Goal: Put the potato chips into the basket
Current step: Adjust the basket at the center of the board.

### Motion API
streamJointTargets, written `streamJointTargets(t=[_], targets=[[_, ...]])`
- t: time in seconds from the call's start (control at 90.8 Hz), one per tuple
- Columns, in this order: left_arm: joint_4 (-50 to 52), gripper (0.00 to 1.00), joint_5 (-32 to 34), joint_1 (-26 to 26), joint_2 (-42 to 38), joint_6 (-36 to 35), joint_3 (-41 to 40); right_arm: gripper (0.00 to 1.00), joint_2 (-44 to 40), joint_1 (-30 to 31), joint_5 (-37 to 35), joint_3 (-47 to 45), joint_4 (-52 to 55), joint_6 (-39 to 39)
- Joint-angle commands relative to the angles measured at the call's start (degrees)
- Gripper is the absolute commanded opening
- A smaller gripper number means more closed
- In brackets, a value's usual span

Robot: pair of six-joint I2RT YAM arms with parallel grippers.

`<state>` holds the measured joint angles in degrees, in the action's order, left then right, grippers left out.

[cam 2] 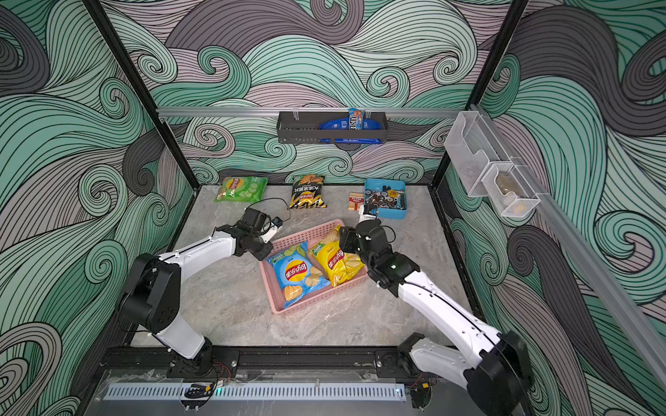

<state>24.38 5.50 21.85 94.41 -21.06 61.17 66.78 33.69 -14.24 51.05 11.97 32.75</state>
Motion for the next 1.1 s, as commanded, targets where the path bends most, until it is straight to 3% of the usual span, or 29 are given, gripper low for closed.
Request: streamJointTargets(t=[0.0,0.11,0.286,0.506,0.771,1.09], targets=[[-6.59,0.00,3.32,0.30,0.42,-0.10,1.90,0.39,5.23,0.06,5.06,1.00,5.90,-6.39],[-7.08,0.00,3.89,0.30,-0.08,-0.45,1.47,0.29,10.27,0.06,5.22,1.00,5.74,-7.68],[-8.38,0.00,4.32,0.30,-0.60,-0.66,0.29,0.30,19.48,0.06,4.95,1.30,5.64,-9.74],[-12.26,0.00,6.95,0.17,0.81,-1.00,-1.39,0.37,23.12,0.21,8.39,-2.94,3.34,-7.92],[-16.63,0.00,7.76,0.20,3.56,-1.37,0.01,0.44,13.31,1.69,11.53,-5.75,3.54,-5.00],[-19.55,0.00,1.97,0.30,3.76,-5.39,1.35,0.62,3.35,-1.06,9.86,5.05,11.73,-7.94]])
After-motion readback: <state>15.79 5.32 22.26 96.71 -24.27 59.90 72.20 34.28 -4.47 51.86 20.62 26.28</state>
